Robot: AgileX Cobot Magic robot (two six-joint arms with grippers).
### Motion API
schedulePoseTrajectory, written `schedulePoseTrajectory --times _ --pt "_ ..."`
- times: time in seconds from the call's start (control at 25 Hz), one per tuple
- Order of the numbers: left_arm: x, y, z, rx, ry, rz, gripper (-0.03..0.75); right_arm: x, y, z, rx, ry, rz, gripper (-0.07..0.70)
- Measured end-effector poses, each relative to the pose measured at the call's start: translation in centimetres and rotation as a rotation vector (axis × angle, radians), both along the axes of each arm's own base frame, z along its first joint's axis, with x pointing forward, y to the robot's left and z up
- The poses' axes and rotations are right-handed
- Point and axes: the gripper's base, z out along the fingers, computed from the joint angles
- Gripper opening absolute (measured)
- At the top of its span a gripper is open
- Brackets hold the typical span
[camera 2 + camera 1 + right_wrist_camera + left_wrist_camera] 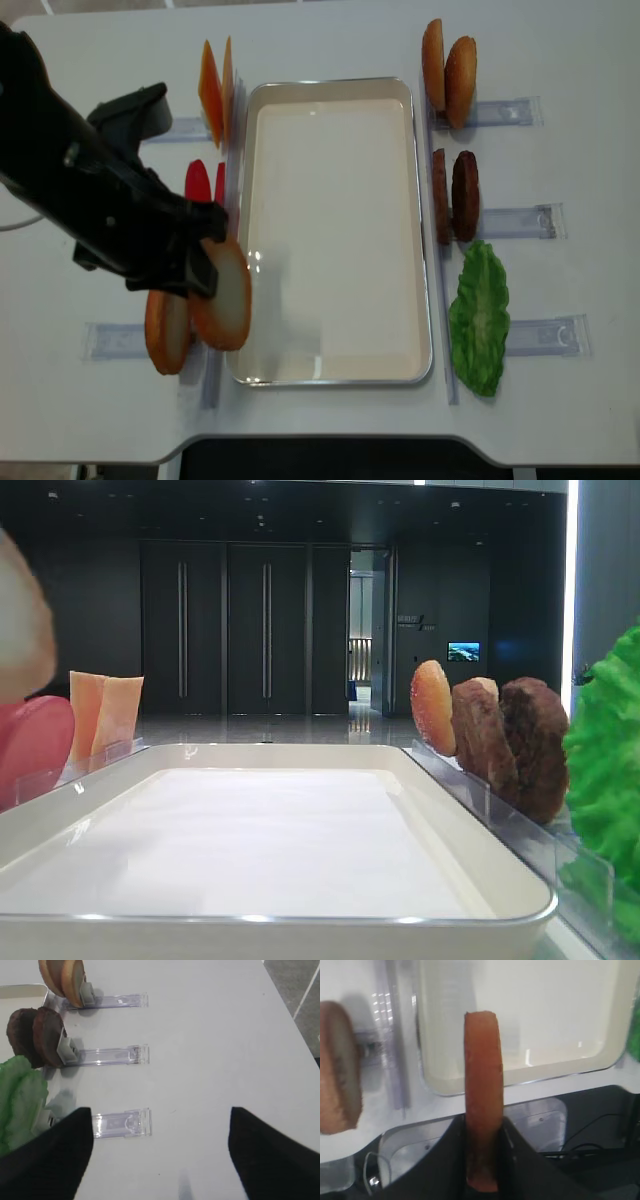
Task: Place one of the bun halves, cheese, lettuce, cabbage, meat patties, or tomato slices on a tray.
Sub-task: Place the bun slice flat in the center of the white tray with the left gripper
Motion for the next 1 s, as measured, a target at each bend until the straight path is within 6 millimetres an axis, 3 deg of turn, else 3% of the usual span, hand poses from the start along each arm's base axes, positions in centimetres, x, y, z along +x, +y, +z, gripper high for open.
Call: schedulePoseTrajectory --times 0.32,1.0 --pt "1.4 -1.5 0.3 -0.176 -0.138 0.013 0.120 0.0 0.0 0.0 0.000 0.000 0.000 0.531" --pt "6.0 -5.3 -7.7 -0.323 -0.111 -0.091 0.120 0.0 0.0 0.0 0.000 0.000 0.000 0.531"
